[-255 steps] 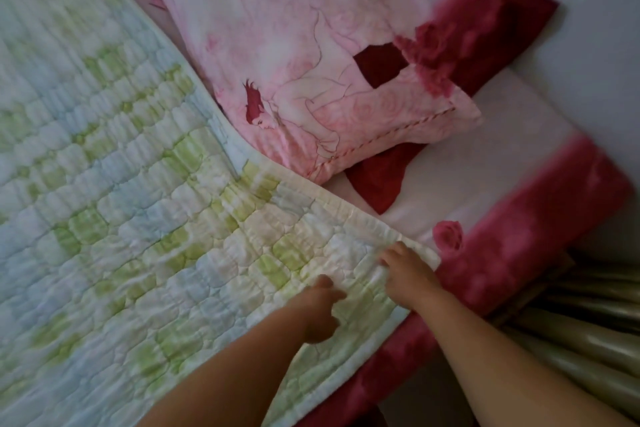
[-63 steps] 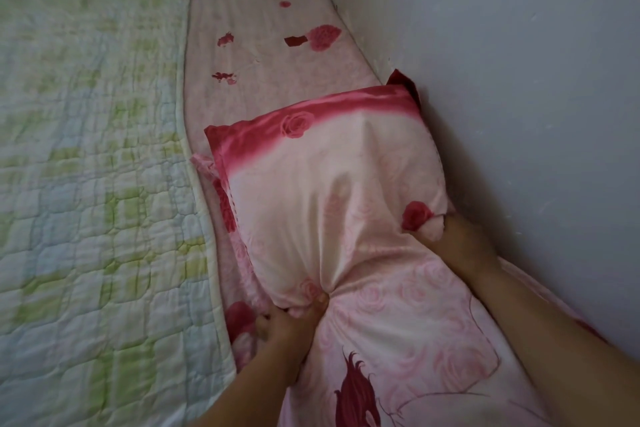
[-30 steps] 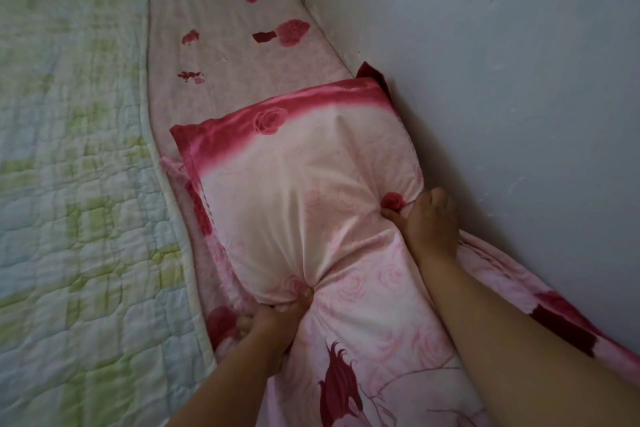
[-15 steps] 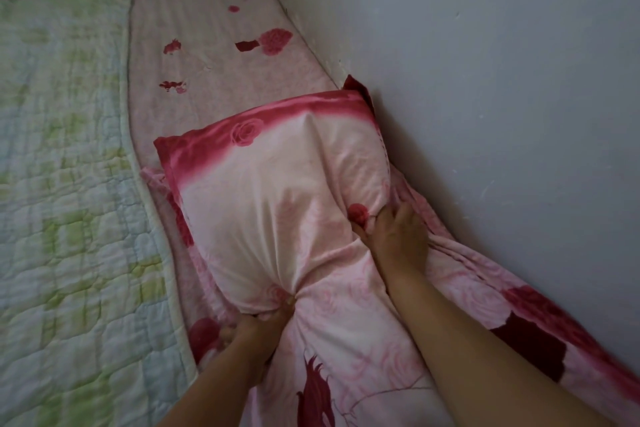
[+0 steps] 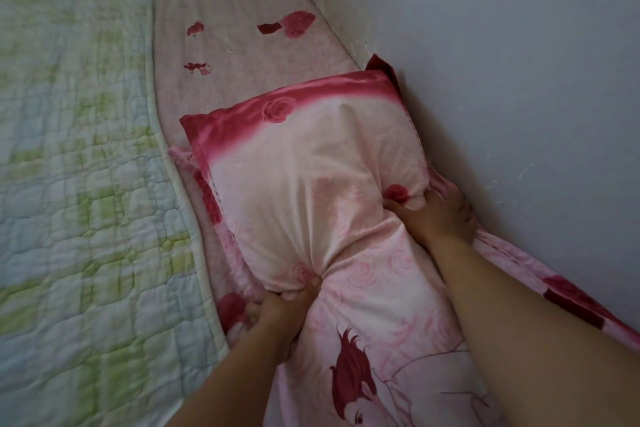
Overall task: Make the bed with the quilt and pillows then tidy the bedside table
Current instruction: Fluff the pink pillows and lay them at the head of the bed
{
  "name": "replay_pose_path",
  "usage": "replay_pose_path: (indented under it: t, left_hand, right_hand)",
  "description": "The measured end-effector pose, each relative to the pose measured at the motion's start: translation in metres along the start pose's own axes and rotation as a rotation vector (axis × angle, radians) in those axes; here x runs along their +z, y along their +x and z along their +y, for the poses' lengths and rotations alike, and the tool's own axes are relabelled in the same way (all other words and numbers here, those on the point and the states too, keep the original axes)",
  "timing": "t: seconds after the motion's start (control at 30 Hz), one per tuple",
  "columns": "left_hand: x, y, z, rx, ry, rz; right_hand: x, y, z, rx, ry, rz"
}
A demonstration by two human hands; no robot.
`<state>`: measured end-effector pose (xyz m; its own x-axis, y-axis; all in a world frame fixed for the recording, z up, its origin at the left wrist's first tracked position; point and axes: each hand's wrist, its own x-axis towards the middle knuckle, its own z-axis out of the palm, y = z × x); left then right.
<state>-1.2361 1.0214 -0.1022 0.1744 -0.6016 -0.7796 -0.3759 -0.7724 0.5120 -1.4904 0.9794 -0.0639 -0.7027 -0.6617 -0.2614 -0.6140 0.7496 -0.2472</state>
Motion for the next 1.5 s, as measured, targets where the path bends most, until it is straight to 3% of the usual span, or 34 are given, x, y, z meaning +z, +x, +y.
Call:
replay_pose_path:
  t: [0.33, 0.57, 0.7, 0.83, 0.97, 1.03, 1.2, 1.5]
  left_hand:
    - [-0.001, 0.001, -0.002, 0.029, 0.049, 0.026]
    - [-0.006, -0.014, 0.000, 0.023, 0.071, 0.023]
    - [-0.016, -0.026, -0.009, 0.045, -0.049, 0.036]
    - [-0.037, -0.036, -0.011, -0.092, -0.400, -0.178]
    - [-0.063, -0.059, 0.001, -0.046, -0.553, -0.245]
    - [-0.071, -0.078, 0.007, -0.035, -0.597, -0.187]
    - [-0.116, -0.141, 0.022, -0.048, -0.638, 0.242]
    - [-0.245, -0.272, 0.042, 0.091, -0.703, 0.386]
  right_hand:
    - [-0.007, 0.015, -0.002, -0.006, 0.067, -0.141]
    - [-0.007, -0.035, -0.018, -0.141, -0.060, 0.229]
    - [-0.023, -0.068, -0.031, -0.201, -0.020, 0.294]
    - [-0.049, -0.105, -0.053, -0.238, -0.003, 0.254]
    - [-0.084, -0.142, -0.076, -0.269, 0.072, 0.214]
    - [-0.100, -0.159, -0.085, -0.292, 0.110, 0.218]
    - [-0.152, -0.214, -0.110, -0.379, 0.193, 0.240]
    - [-0.250, -0.326, -0.138, -0.362, 0.446, 0.243]
